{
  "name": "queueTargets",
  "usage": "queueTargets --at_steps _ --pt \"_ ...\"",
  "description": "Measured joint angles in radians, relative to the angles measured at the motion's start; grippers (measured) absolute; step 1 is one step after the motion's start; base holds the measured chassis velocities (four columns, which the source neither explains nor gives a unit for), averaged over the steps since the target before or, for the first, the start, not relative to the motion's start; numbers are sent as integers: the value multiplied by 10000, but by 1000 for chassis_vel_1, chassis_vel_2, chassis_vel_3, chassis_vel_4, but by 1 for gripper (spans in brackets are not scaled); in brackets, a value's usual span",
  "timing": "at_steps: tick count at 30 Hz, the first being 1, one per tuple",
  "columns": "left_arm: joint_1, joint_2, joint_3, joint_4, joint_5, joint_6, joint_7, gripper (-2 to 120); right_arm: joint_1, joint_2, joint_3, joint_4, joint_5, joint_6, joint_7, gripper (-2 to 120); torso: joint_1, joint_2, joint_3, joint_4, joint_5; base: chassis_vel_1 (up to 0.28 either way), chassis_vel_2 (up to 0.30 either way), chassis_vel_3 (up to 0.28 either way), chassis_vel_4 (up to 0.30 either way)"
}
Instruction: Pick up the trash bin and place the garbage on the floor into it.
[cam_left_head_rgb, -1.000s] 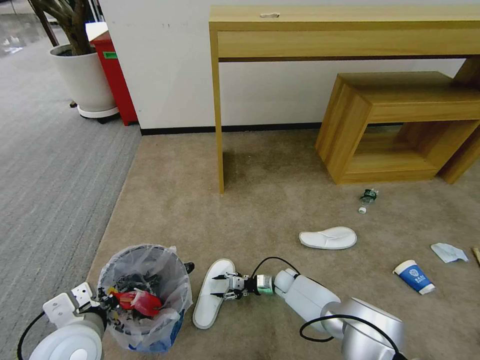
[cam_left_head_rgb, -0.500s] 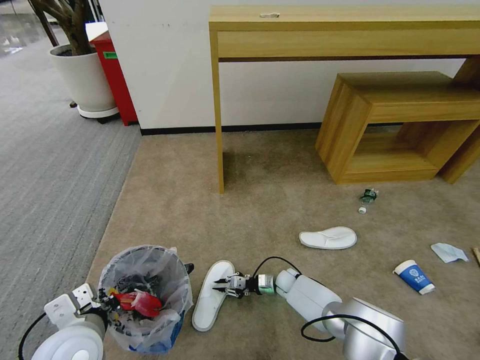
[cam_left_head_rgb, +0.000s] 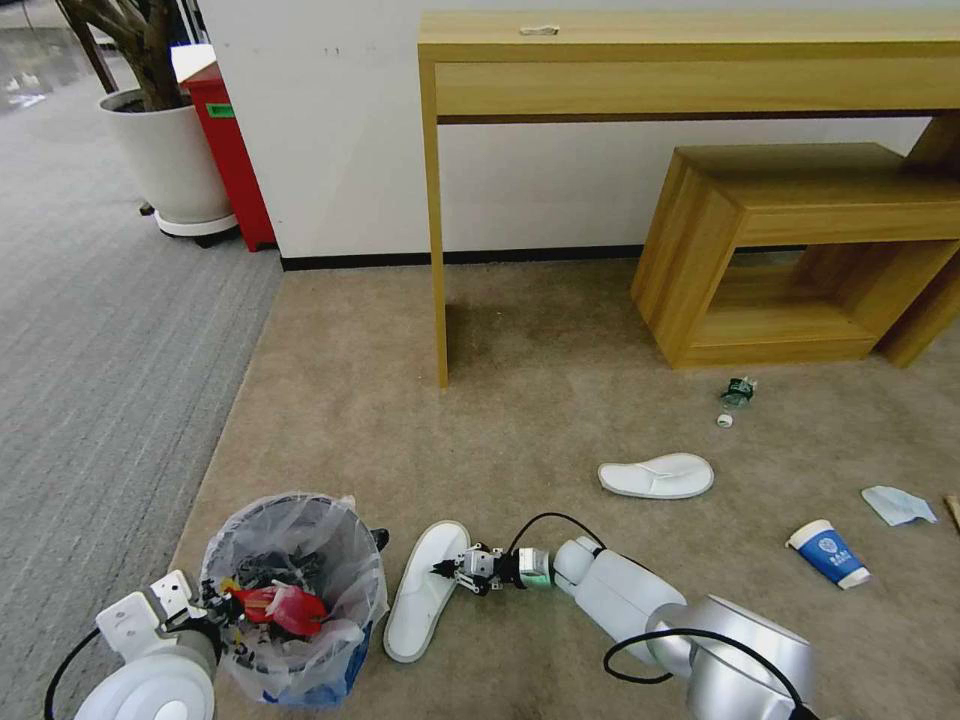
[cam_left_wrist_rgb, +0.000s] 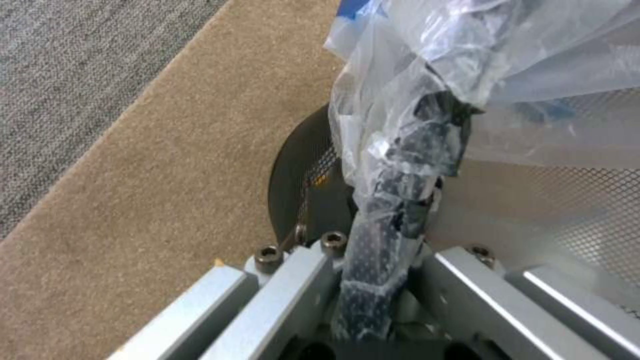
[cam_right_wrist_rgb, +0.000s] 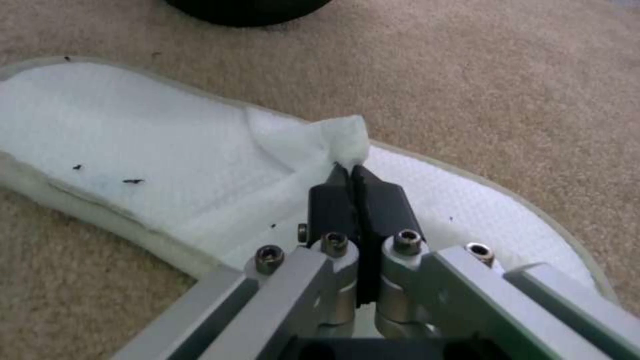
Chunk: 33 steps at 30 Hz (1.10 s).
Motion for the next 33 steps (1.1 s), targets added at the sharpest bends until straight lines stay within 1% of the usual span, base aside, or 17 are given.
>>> queueTargets --at_steps 8,13,16,17,19,21,23,24,27,29,31,33 --pt "23 -44 30 42 76 -44 52 0 9 50 16 -38 63 0 1 0 0 0 0 1 1 0 0 0 0" --pt "31 -51 37 63 101 -51 76 0 -56 -98 22 250 233 0 -3 0 0 0 0 1 2 0 0 0 0" --pt "26 -17 48 128 137 -70 79 0 -154 -510 -17 849 685 1 -14 0 0 0 -1 0 2 0 0 0 0" --pt "26 -17 48 128 137 -70 79 0 -154 -510 -17 849 685 1 -14 0 0 0 -1 0 2 0 0 0 0" --pt "11 46 53 182 145 -69 80 0 -218 -762 -99 1316 1174 0 -8 0 0 0 -1 1 5 0 0 0 0" --pt "4 64 52 195 145 -67 80 0 -228 -834 -116 1441 1272 0 -1 0 0 1 -1 1 6 0 0 0 0" --pt "-40 165 38 263 137 -55 80 0 -268 -1166 -132 1981 1566 0 43 0 0 0 0 1 3 0 0 0 0" --pt "-40 165 38 263 137 -55 80 0 -268 -1166 -132 1981 1566 0 43 0 0 0 0 1 3 0 0 0 0" --pt "-157 291 7 396 90 -43 64 0 -329 -1568 -105 2483 1773 0 150 0 0 1 1 1 1 0 0 0 0" --pt "-177 314 7 423 84 -40 59 0 -349 -1667 -81 2576 1792 0 172 0 0 1 1 1 2 0 0 0 0" --pt "-224 378 6 498 74 -34 54 0 -439 -2027 74 2936 1862 0 225 0 0 1 0 1 3 0 0 0 0" --pt "-238 400 8 528 72 -33 54 0 -479 -2149 139 3038 1867 0 227 0 -1 1 0 2 4 0 0 0 0"
